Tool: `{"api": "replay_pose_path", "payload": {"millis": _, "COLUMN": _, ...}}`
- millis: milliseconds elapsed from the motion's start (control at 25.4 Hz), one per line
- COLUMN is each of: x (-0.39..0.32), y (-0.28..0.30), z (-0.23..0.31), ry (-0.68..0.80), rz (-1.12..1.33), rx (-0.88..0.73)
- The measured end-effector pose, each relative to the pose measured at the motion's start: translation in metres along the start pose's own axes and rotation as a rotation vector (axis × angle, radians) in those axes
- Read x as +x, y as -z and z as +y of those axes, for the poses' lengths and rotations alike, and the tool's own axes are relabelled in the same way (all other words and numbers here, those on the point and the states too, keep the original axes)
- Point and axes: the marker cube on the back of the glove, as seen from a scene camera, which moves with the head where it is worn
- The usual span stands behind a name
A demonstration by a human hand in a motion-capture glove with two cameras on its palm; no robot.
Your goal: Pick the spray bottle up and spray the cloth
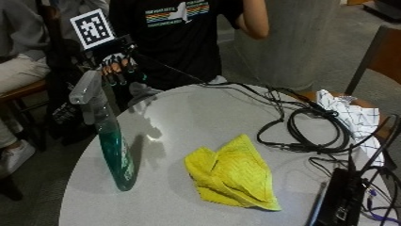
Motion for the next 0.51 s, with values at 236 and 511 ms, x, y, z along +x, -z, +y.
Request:
{"api": "replay_pose_path", "payload": {"millis": 236, "x": 0.006, "y": -0.007, "z": -0.006, "ry": -0.03, "rz": -0.141, "rx": -0.005}}
{"api": "replay_pose_path", "payload": {"millis": 511, "x": 0.009, "y": -0.007, "z": -0.012, "ry": -0.091, "rz": -0.47, "rx": 0.008}}
